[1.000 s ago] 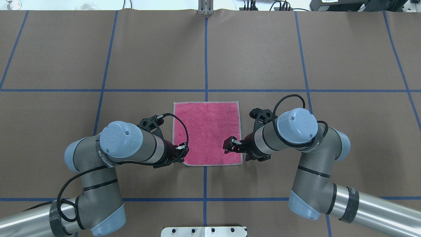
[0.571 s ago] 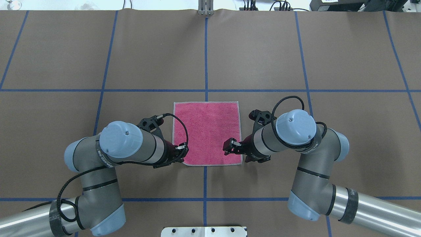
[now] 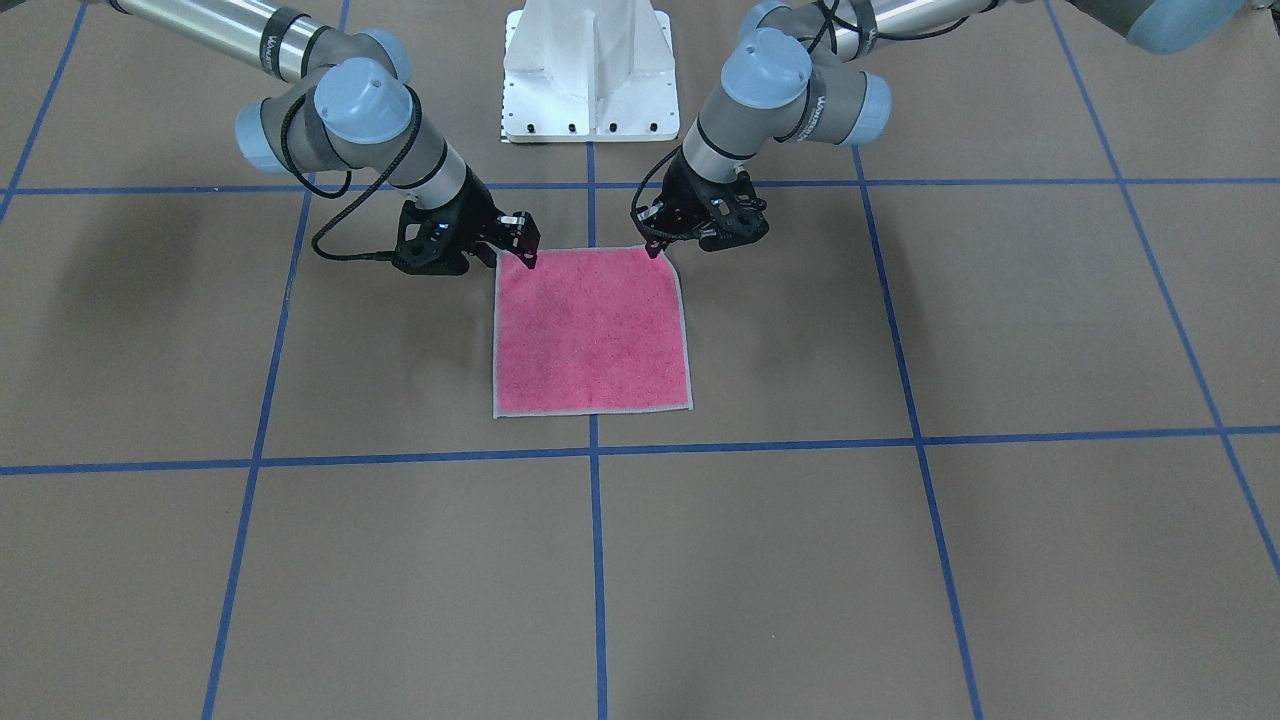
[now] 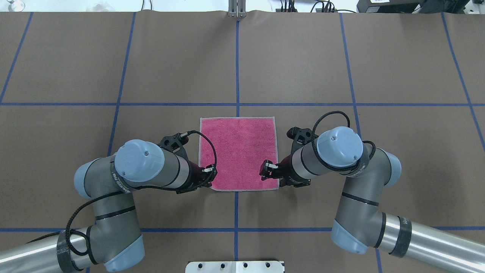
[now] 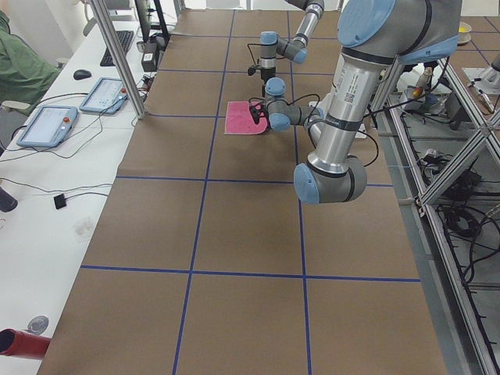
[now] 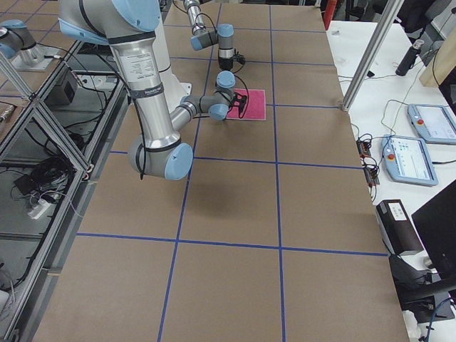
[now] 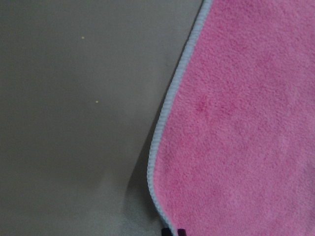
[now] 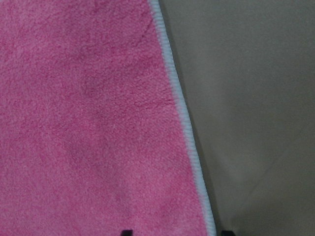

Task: Fold towel twice with both arms
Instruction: 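Grasp the near corners of the towel with both grippers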

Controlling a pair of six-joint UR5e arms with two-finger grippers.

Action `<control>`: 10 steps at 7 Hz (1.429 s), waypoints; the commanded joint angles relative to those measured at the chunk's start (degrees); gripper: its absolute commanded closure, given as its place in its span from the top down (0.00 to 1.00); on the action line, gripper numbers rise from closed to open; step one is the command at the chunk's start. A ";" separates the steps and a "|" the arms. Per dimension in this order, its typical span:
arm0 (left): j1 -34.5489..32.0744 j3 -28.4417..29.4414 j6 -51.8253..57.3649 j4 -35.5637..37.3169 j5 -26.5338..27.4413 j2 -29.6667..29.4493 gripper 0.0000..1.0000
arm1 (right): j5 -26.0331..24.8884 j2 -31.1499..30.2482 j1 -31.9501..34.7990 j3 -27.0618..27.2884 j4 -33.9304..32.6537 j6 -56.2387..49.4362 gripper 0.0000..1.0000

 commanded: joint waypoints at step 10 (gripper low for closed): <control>-0.09 -0.07 0.00 0.00 0.00 -0.09 0.00 | 0.48 -0.60 0.10 0.23 0.53 -0.64 0.00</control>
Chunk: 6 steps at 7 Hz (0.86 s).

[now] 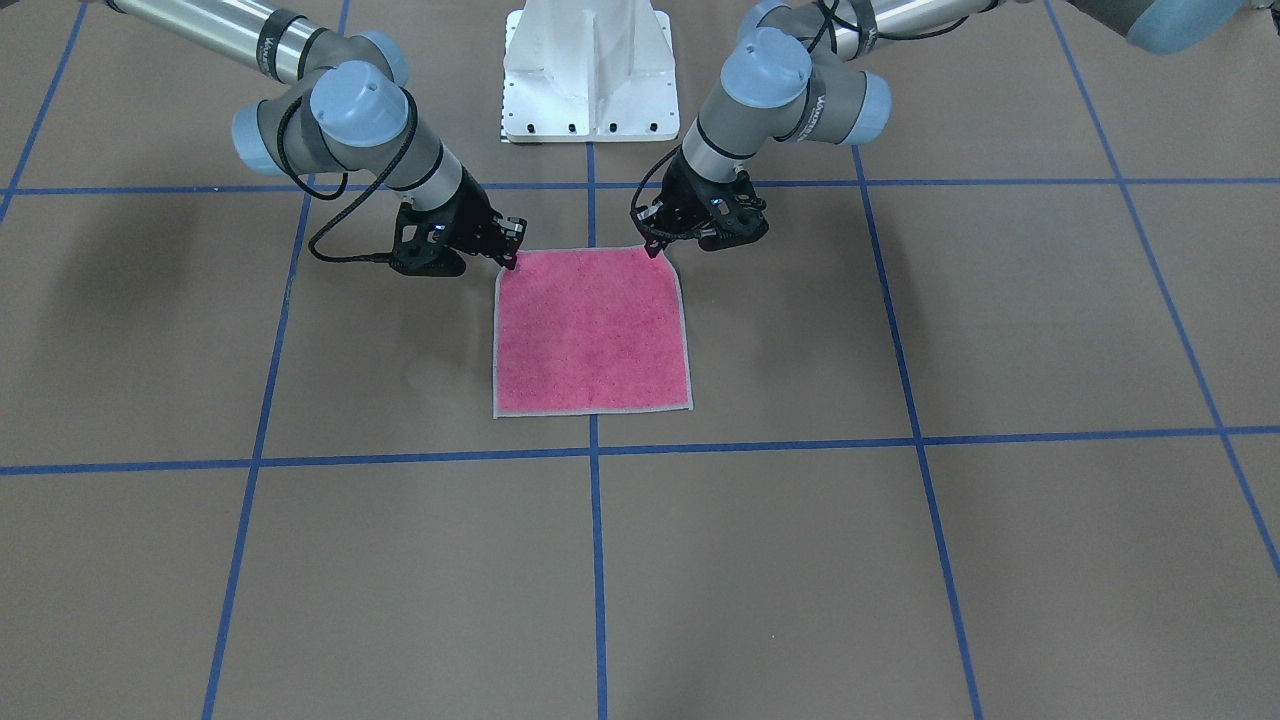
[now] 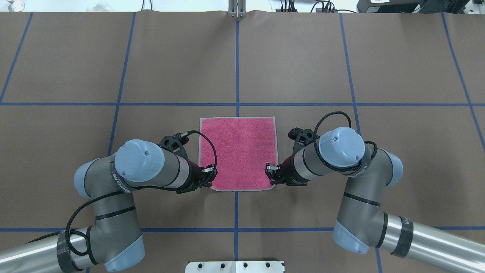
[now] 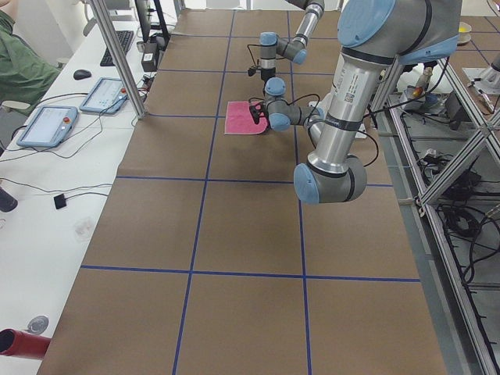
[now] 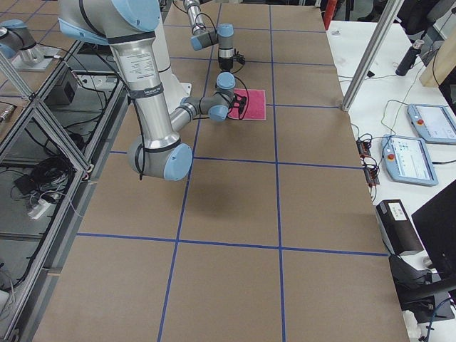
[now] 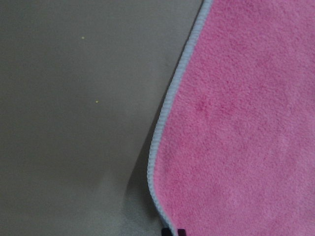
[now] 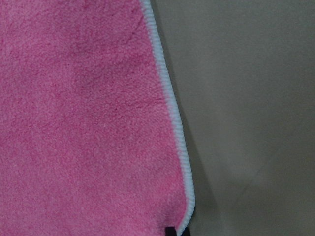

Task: Fold towel twice with both arms
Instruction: 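Grasp the near corners of the towel with both grippers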

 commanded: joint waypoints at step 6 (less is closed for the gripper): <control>-8.23 -1.42 0.70 0.09 -2.81 -1.25 0.00 | 0.36 2.58 6.87 0.97 0.49 0.61 0.00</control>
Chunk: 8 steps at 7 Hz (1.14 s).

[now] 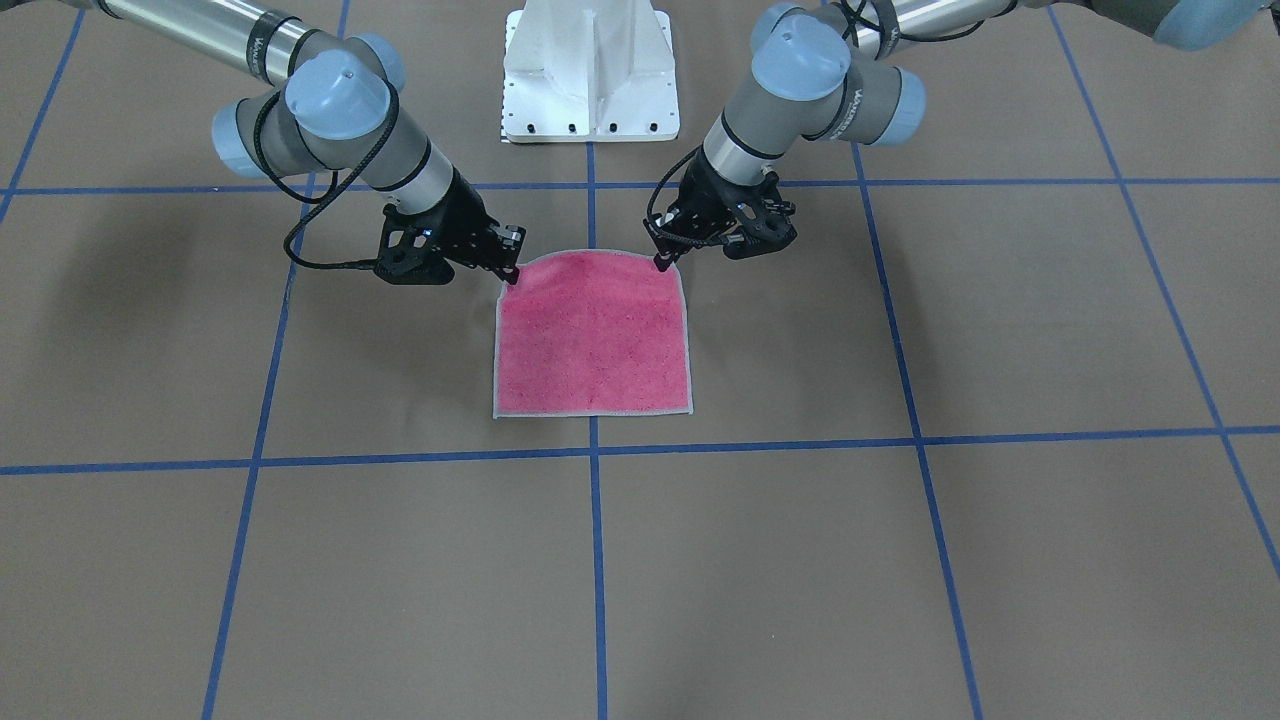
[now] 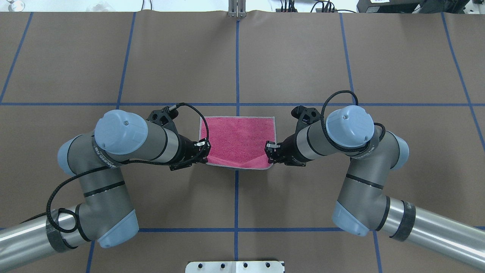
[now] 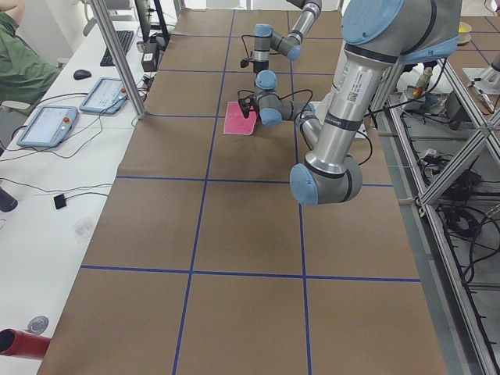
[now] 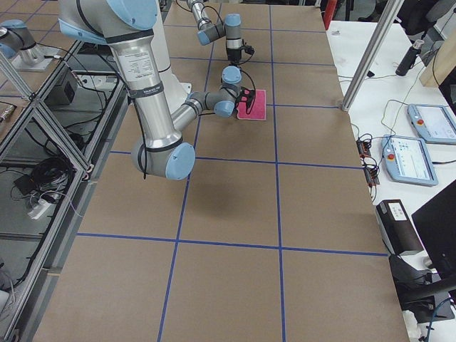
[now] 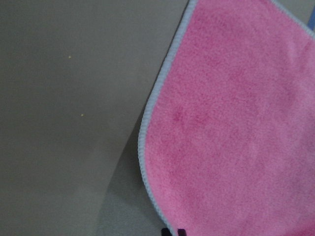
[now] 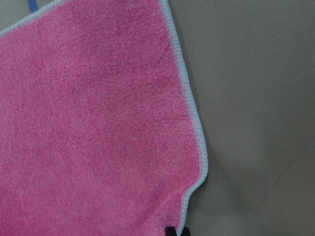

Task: Fold towel twice with both arms
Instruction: 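Grasp the near corners of the towel with both grippers, then lift the near edge with both grippers and fold it over the far half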

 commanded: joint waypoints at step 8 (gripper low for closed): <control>-4.90 10.86 1.45 -0.87 -0.34 -5.22 0.00 | -0.28 5.75 5.18 -8.05 0.06 -0.61 0.00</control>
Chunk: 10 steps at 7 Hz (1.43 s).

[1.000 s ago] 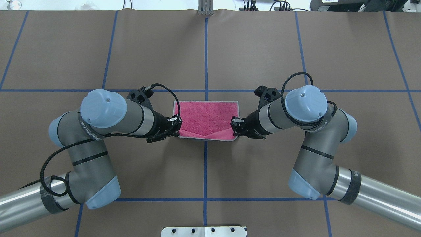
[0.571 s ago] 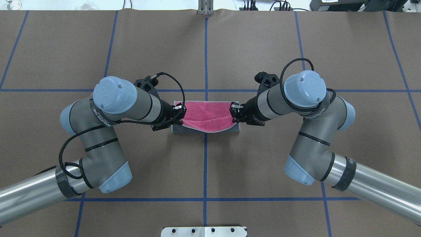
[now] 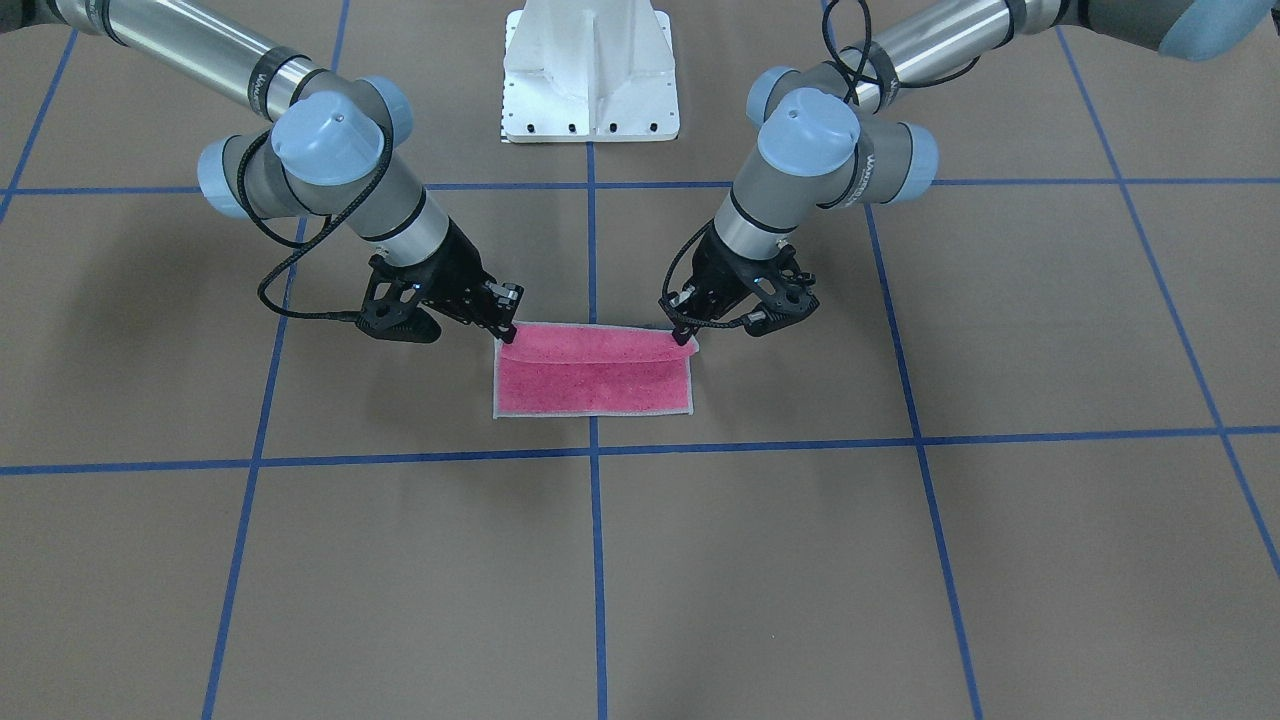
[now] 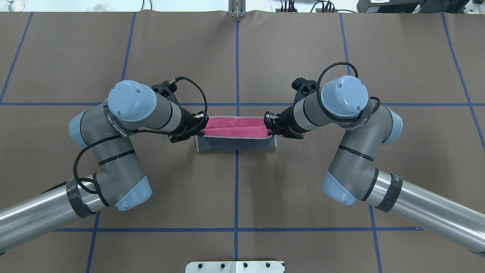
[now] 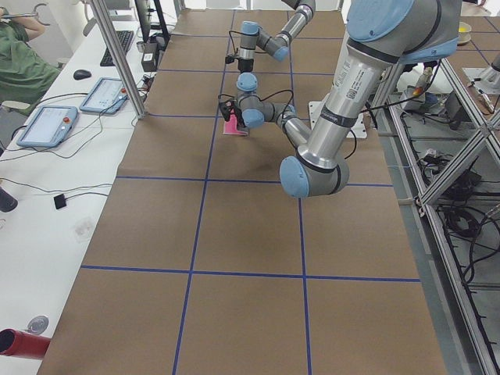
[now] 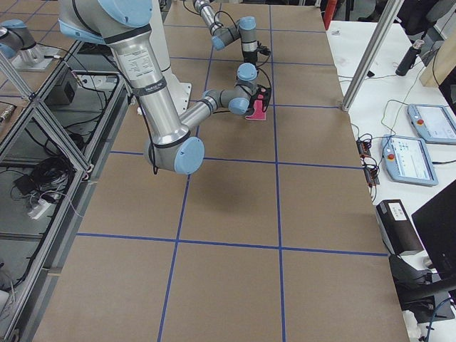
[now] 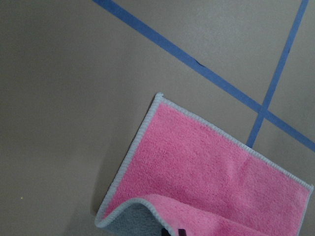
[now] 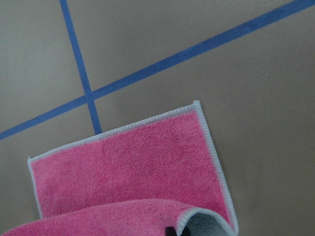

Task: Fold towel twice with both arms
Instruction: 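Lift the near edge with both grippers and fold it over the far half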

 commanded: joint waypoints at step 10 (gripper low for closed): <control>-0.05 3.31 0.16 0.01 0.18 -2.52 0.00 | -0.24 3.42 1.02 -4.25 0.07 -0.12 0.00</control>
